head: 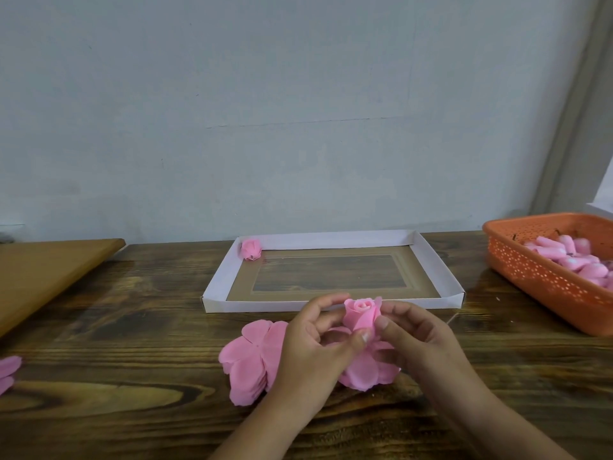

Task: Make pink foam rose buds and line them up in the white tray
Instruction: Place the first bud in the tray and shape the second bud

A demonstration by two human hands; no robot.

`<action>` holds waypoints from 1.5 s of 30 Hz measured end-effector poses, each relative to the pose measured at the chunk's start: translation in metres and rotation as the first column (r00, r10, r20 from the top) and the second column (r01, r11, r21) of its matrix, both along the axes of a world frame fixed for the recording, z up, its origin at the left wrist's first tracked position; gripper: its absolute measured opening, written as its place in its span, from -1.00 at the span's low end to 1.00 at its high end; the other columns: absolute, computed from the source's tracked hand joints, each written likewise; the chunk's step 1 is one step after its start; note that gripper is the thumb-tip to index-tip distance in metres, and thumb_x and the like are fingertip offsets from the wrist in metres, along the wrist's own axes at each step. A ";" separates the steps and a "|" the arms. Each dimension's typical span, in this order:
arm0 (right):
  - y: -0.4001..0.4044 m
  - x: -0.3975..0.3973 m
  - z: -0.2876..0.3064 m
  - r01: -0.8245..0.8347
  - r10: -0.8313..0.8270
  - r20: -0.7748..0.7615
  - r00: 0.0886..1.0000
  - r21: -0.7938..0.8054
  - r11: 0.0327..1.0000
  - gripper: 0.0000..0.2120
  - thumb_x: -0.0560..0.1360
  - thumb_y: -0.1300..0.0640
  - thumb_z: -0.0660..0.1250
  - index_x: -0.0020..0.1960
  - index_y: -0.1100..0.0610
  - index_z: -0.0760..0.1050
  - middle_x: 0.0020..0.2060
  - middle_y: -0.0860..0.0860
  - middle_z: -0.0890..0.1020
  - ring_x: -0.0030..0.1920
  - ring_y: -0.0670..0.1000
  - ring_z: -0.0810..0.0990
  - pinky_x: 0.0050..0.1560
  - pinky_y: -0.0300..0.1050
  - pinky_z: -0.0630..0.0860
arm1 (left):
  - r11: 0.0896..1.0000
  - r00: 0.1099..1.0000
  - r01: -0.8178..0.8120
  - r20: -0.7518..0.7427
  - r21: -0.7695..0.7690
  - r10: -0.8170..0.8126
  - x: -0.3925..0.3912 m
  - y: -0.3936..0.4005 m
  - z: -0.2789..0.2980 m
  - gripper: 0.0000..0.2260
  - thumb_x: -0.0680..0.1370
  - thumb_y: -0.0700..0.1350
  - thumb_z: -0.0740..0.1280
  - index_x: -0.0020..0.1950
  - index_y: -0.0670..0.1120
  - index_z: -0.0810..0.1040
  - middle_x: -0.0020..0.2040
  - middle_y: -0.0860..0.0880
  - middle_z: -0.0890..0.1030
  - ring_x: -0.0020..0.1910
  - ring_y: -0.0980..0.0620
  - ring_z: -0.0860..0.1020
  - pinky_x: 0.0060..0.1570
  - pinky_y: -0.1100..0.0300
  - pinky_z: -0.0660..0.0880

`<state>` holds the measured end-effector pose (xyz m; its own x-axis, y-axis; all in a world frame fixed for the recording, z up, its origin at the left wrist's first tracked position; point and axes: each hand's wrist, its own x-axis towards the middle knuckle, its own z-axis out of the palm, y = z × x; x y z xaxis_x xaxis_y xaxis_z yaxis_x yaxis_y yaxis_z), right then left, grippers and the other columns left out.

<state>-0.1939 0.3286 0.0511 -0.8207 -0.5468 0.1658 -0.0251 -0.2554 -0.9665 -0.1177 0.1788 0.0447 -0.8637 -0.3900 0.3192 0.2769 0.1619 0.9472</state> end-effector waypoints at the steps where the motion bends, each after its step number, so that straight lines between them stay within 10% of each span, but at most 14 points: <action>1: 0.000 0.000 0.000 -0.002 0.002 -0.004 1.000 -0.007 1.000 -0.73 0.39 0.01 0.47 0.07 0.02 0.68 0.02 0.13 0.74 0.02 0.15 0.73 -0.11 -0.11 0.65 | 1.000 1.000 -0.006 -0.001 -0.003 0.006 0.000 0.000 0.000 -0.58 0.30 0.12 0.58 0.11 0.34 0.58 0.09 0.10 0.74 0.09 0.08 0.69 0.01 0.13 0.65; 9: -0.002 0.003 -0.001 0.024 -0.026 -0.049 0.998 -0.037 0.999 -0.77 0.37 0.10 0.50 0.02 0.07 0.69 -0.03 0.17 0.74 0.00 0.18 0.73 -0.07 -0.09 0.66 | 0.997 0.997 -0.074 0.005 -0.023 0.074 -0.003 -0.004 -0.006 -0.61 0.42 -0.14 0.61 0.16 0.15 0.61 0.08 0.11 0.74 0.07 0.03 0.70 0.13 -0.10 0.63; 27: -0.003 0.009 0.000 0.028 -0.032 -0.306 0.952 -0.020 0.999 -0.73 0.35 0.19 0.52 0.02 -0.05 0.73 -0.03 0.06 0.75 0.03 0.01 0.71 0.05 -0.19 0.62 | 0.956 0.962 -0.231 -0.191 -0.181 0.196 0.002 0.004 -0.008 -0.67 0.42 -0.23 0.59 0.09 0.07 0.65 -0.03 0.23 0.72 -0.01 0.22 0.68 -0.15 0.43 0.55; 45: -0.005 0.020 -0.003 0.163 -0.132 -0.462 0.877 0.027 0.986 -0.73 0.34 0.08 0.53 0.01 -0.18 0.72 -0.03 -0.04 0.68 0.03 0.01 0.68 -0.02 -0.17 0.64 | 0.857 0.897 -0.406 -0.319 -0.316 0.307 0.006 0.013 -0.012 -0.39 0.36 -0.33 0.60 0.16 0.30 0.58 -0.01 0.16 0.72 0.03 0.22 0.67 -0.03 0.44 0.53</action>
